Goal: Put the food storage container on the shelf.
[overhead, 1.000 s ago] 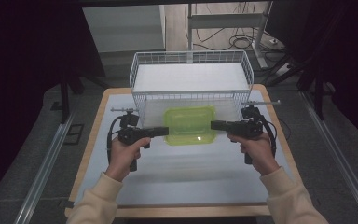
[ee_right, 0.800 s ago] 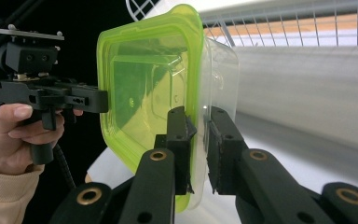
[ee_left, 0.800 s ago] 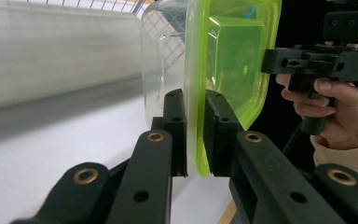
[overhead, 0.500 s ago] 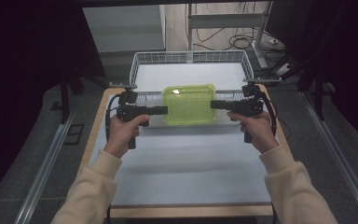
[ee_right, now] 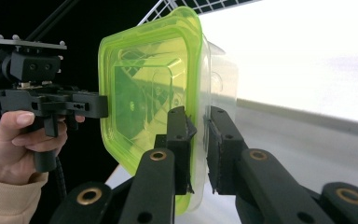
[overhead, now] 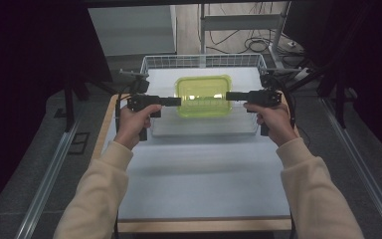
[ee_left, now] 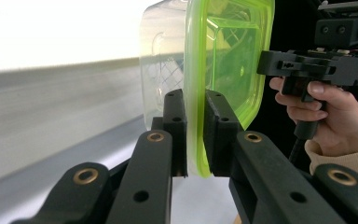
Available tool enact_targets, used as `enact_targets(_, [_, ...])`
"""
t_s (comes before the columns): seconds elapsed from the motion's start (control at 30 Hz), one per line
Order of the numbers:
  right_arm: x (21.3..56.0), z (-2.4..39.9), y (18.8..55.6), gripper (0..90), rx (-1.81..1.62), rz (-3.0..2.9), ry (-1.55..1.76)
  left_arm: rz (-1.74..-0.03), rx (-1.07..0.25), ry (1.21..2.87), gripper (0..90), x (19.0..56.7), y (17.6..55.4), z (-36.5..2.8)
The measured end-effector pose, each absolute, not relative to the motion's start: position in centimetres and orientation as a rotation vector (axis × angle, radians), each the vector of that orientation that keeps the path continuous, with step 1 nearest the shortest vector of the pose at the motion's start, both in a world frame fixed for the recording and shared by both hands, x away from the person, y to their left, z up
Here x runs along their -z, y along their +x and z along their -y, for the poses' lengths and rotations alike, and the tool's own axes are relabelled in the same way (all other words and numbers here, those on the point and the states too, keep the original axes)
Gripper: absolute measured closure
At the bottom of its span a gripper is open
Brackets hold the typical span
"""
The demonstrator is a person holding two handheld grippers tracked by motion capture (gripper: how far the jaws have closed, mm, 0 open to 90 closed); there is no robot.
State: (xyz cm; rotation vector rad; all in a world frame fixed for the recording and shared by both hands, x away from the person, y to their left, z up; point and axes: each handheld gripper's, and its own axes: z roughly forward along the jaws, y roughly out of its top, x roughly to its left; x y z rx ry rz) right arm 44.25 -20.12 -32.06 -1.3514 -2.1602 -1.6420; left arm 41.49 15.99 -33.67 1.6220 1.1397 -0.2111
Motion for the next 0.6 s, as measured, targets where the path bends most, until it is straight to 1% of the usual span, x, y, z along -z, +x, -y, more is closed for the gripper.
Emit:
enact_targets(0.1, [31.6,20.0,45.4,80.3,1.636,2.149,-1.385,-1.16,0.201,1.625,81.4,33.1,42.6,-15.9])
enact_targets(0.6, [30.9,19.9,48.0,80.3,1.631,2.113,-1.432,-1.176,0.202,1.606,81.6,32.6,45.6,-15.9])
